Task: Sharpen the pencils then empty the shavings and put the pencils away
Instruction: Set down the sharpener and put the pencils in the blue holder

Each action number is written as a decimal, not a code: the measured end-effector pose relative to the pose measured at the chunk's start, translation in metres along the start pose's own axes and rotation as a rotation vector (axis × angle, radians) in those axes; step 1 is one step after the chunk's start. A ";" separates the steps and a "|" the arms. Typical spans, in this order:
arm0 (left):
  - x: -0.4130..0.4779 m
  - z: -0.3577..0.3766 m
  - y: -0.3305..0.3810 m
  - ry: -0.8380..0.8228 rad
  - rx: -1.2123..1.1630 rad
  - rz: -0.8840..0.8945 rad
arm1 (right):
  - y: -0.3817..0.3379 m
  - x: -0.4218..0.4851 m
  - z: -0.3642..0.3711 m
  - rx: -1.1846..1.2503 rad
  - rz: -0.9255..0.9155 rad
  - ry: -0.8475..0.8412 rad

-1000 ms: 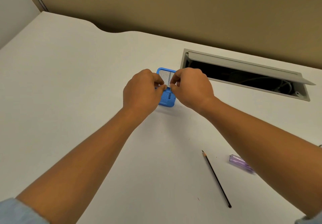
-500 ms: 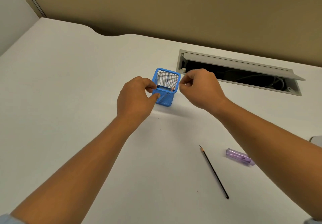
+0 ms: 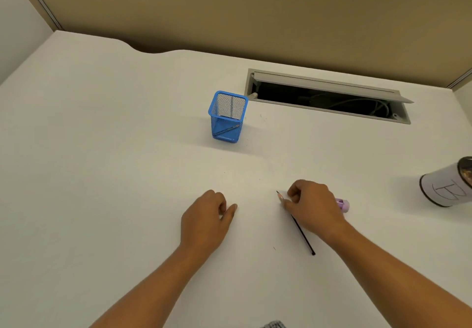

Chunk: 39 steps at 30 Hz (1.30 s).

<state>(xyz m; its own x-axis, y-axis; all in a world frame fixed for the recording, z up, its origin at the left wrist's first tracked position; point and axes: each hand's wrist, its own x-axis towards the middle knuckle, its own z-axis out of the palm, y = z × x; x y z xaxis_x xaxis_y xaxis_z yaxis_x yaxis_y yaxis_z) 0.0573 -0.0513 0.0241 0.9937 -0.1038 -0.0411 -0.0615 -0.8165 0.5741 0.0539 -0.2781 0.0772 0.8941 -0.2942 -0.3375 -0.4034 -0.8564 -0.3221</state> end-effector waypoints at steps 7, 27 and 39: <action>-0.011 0.015 -0.007 0.118 0.244 0.287 | -0.006 0.008 0.016 0.035 -0.108 0.045; -0.007 0.019 -0.011 0.129 0.247 0.304 | -0.042 0.047 -0.024 0.037 -0.102 0.041; -0.008 0.020 -0.011 0.132 0.262 0.298 | -0.102 0.057 -0.092 0.398 -0.372 0.239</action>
<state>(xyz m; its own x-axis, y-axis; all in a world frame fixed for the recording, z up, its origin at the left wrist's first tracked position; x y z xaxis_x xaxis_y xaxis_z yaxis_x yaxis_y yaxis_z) 0.0485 -0.0529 0.0022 0.9311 -0.2976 0.2107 -0.3531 -0.8803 0.3170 0.1637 -0.2465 0.1717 0.9898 -0.1315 0.0557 -0.0547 -0.7093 -0.7028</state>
